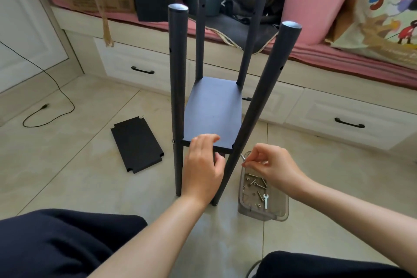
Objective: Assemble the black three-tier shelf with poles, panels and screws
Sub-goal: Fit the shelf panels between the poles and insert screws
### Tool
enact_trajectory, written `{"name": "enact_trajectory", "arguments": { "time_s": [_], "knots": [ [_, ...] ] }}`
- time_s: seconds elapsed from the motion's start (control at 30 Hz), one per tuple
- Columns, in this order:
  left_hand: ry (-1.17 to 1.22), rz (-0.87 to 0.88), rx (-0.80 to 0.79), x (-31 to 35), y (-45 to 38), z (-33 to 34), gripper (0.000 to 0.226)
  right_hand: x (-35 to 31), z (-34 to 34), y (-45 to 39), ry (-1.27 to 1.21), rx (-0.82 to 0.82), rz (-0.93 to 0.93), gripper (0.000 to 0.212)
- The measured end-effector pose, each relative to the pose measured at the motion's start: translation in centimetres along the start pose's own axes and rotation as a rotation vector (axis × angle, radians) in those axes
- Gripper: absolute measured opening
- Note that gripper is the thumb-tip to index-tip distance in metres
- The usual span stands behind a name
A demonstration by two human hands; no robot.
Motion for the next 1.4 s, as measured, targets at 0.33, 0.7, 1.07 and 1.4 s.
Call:
{"name": "enact_trajectory", "arguments": {
  "time_s": [0.33, 0.7, 1.07, 1.4],
  "knots": [
    [0.822, -1.038, 0.225, -4.4, 4.4, 4.2, 0.027, 0.2, 0.5, -0.8, -0.106, 0.007, 0.004, 0.018],
    [1.062, -0.989, 0.033, -3.7, 3.4, 7.7, 0.028, 0.8, 1.0, -1.0, -0.204, -0.047, 0.07, 0.012],
    [1.068, -0.987, 0.015, -4.1, 3.4, 9.0, 0.021, 1.5, 1.5, -1.8, -0.25, -0.055, 0.06, 0.014],
    [1.093, -0.961, 0.027, -3.9, 3.3, 8.9, 0.024, 2.1, 1.9, -2.1, -0.327, -0.085, 0.122, 0.009]
  ]
}}
Point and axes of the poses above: each hand's wrist, its own y-axis away from the middle knuckle, its own z-axis out of the palm, x = y × z, the point moved 8 cm from there along -y, towards the middle knuckle, and after that the axes turned 15 degrees about z, right-handed, at the moved point
